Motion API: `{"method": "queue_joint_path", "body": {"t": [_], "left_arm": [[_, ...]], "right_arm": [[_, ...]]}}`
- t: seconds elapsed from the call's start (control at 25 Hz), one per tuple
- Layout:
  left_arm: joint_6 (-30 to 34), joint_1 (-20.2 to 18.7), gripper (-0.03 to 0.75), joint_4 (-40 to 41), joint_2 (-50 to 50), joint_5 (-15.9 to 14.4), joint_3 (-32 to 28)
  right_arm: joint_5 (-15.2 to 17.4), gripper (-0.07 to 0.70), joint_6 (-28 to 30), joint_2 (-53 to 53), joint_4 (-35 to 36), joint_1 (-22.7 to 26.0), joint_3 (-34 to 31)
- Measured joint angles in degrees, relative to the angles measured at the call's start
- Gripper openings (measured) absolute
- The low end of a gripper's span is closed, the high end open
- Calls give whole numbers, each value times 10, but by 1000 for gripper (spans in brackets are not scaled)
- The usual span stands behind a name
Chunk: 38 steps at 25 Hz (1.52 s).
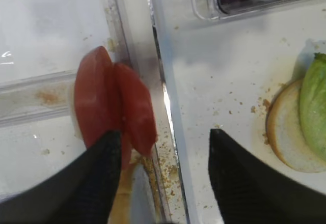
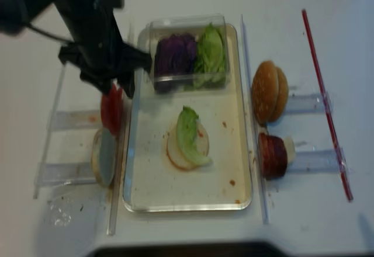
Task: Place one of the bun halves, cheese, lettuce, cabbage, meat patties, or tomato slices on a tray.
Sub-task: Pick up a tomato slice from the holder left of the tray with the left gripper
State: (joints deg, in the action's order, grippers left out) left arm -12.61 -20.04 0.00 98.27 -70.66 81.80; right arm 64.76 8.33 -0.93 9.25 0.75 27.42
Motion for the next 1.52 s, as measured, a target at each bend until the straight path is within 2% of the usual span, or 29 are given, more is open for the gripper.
{"method": "queue_joint_path", "body": {"t": [0.8, 0.92, 1.28, 1.52], "left_arm": [[-2, 0, 349, 8, 81, 8, 3], [-23, -1, 305, 20, 81, 8, 3], [-42, -2, 72, 50, 81, 8, 3], [-44, -2, 40, 52, 81, 8, 3]], "right_arm": [[0, 398, 0, 0, 0, 0, 0], [0, 398, 0, 0, 0, 0, 0], [0, 398, 0, 0, 0, 0, 0], [0, 398, 0, 0, 0, 0, 0]]}}
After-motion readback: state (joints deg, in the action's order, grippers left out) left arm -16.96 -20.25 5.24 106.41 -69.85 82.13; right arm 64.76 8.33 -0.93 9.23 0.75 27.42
